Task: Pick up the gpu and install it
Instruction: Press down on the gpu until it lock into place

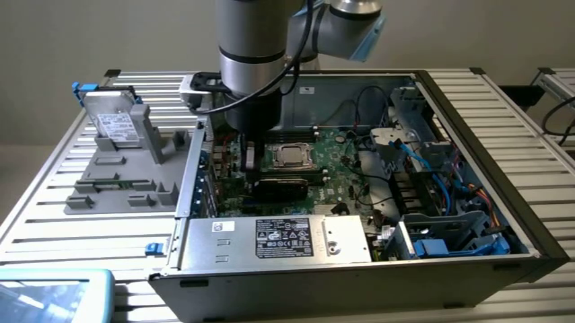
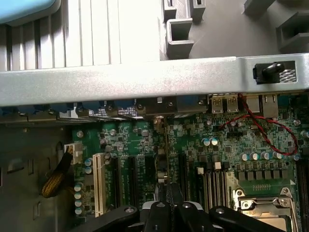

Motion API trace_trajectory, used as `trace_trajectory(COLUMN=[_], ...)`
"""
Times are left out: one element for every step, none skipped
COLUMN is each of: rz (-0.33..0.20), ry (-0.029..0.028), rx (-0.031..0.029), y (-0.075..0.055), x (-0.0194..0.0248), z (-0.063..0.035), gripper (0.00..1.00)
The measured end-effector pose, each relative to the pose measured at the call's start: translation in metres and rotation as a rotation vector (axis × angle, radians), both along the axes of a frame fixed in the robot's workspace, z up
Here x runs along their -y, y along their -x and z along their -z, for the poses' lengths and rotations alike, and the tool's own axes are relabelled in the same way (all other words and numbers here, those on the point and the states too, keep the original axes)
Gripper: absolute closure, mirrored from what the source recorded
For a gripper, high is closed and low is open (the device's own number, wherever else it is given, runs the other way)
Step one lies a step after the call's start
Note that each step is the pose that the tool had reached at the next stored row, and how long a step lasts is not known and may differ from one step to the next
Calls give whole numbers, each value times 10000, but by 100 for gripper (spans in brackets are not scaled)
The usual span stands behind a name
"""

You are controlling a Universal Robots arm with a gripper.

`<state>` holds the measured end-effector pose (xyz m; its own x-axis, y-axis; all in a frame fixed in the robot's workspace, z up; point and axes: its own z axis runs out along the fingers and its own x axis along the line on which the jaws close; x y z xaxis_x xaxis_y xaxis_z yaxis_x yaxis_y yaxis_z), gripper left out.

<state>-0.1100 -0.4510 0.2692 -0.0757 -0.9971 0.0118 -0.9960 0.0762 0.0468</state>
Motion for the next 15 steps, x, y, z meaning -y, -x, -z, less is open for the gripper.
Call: trace_trajectory(rz=[2, 6, 8, 12, 16, 21, 26, 30, 33, 35, 36, 37, 39, 42, 52], ry=[1, 2, 4, 6, 6, 5, 2, -2, -6, -8, -9, -8, -7, -7, -25], rx=[0, -1, -2, -3, -4, -3, -3, -2, -1, 0, 0, 0, 0, -2, 2], y=[1, 3, 4, 5, 6, 6, 7, 7, 7, 7, 7, 9, 10, 11, 12], x=[0, 0, 1, 1, 1, 0, 0, 0, 0, 0, 0, 1, 1, 1, 0], z=[5, 9, 12, 16, 18, 19, 21, 22, 23, 23, 24, 25, 27, 26, 2], gripper=[88, 88, 88, 88, 88, 88, 88, 88, 88, 88, 88, 88, 88, 88, 88])
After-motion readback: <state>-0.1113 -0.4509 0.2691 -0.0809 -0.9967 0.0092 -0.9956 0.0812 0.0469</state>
